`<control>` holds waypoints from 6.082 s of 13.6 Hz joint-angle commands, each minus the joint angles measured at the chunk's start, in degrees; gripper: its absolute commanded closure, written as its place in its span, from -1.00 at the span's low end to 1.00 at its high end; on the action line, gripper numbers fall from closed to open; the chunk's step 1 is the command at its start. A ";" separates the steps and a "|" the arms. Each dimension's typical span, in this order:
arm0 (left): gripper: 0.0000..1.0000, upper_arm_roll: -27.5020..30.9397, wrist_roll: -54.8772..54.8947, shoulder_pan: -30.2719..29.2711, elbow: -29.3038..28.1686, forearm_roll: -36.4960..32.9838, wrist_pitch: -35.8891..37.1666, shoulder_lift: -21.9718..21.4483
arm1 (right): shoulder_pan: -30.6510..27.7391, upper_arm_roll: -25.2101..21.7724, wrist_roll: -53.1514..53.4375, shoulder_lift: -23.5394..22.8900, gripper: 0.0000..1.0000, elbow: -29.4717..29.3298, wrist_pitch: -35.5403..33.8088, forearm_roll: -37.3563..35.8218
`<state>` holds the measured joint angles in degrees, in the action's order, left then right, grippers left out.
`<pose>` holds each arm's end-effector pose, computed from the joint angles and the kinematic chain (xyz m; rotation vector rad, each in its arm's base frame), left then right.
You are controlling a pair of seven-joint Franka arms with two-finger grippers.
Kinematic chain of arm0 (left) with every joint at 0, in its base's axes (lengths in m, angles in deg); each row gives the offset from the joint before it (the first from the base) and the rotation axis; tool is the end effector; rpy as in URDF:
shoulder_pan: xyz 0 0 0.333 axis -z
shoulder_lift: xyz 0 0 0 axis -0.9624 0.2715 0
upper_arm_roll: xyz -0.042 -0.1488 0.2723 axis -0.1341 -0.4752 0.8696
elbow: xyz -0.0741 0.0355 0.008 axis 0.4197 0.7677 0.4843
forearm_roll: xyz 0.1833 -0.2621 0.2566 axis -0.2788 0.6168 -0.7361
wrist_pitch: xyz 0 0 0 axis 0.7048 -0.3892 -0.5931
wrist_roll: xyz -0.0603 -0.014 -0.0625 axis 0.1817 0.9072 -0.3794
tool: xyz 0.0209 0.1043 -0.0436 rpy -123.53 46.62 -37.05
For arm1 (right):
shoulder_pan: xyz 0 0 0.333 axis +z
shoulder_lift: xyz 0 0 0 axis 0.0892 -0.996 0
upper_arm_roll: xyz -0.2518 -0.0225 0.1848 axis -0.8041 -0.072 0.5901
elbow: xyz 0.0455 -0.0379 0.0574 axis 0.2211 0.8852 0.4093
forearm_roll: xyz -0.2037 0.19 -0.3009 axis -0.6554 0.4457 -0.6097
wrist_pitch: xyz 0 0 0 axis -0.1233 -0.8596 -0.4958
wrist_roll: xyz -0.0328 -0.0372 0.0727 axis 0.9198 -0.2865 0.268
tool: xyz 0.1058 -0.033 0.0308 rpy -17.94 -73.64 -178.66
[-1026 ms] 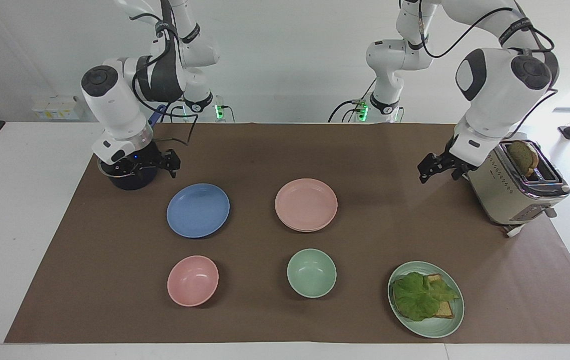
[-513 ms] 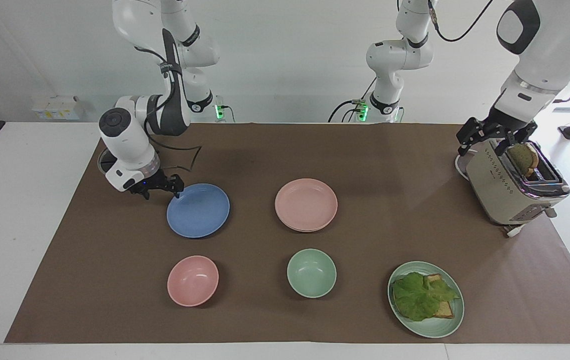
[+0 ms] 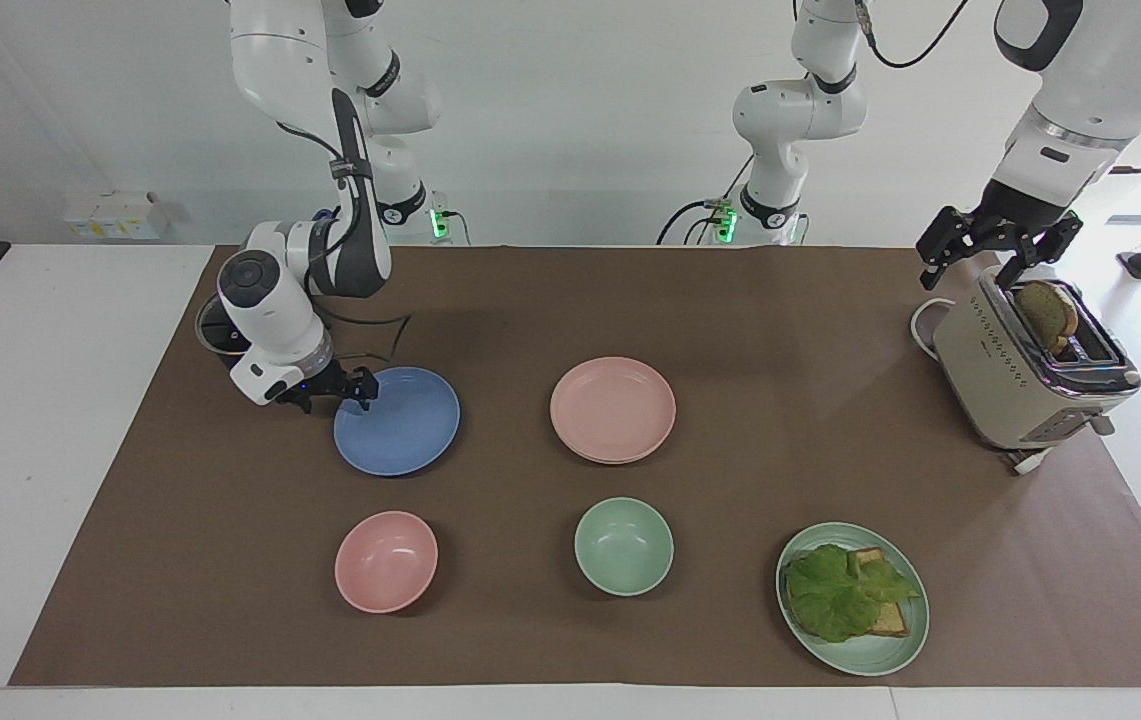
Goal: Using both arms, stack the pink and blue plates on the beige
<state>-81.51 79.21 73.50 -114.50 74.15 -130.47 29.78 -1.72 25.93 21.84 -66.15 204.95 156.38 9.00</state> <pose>0.5783 -0.0225 0.6320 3.1198 -0.0856 0.1138 0.5666 -0.0104 0.2733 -3.1331 -0.0539 0.1429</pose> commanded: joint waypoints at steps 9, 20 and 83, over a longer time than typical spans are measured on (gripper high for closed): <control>-1.00 -0.12 0.21 -0.14 -0.31 -0.67 0.64 -0.28 | -0.23 -0.21 -2.62 -1.48 1.00 -1.77 -0.54 4.61; -1.00 -0.12 0.21 -0.23 -0.31 -0.67 0.64 -0.28 | 0.38 0.41 -2.45 11.26 1.00 -7.74 -18.02 4.61; -1.00 -0.12 0.29 -0.23 -0.31 -0.67 0.64 -0.36 | 7.95 -0.82 10.75 15.13 -1.00 -17.25 -27.70 0.30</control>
<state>-81.51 79.21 73.50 -114.52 74.15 -130.41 29.78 8.31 24.61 35.45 -52.51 187.31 130.53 9.53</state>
